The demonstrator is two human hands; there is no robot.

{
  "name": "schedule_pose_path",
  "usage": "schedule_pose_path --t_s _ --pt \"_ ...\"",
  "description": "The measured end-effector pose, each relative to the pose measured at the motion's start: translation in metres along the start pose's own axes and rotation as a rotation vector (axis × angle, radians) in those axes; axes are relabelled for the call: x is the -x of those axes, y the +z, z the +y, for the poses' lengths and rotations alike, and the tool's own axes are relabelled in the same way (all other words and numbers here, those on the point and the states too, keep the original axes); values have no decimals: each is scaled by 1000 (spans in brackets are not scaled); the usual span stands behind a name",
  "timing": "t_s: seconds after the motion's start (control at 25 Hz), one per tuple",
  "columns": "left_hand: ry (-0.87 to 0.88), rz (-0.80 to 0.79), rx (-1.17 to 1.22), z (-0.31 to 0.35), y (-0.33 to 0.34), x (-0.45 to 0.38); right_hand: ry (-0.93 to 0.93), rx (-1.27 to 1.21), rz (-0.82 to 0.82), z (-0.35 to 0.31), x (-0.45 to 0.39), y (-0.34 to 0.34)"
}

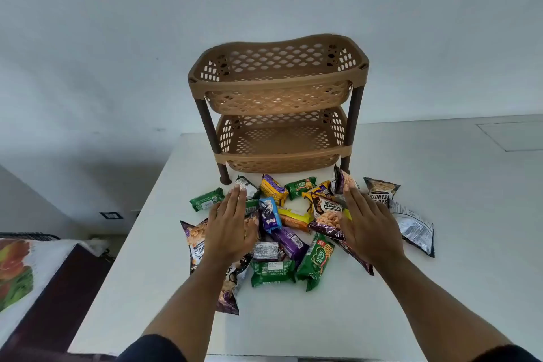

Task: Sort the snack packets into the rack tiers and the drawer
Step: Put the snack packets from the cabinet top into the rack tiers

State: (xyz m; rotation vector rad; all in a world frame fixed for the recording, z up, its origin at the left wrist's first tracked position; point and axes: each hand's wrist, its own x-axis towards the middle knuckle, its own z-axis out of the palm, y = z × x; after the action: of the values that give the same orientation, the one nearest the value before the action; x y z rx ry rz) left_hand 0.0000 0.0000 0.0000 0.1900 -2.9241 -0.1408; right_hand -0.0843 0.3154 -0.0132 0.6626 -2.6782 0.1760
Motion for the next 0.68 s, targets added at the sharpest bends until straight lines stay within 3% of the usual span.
schedule_pose_path --t_s 0.36,0.68 --pt "90 -104 -46 26 6 -21 -48 -48 -96 -20 -9 -1" --pt "-12 -189 -48 36 13 -35 118 -41 -287 -38 -30 2"
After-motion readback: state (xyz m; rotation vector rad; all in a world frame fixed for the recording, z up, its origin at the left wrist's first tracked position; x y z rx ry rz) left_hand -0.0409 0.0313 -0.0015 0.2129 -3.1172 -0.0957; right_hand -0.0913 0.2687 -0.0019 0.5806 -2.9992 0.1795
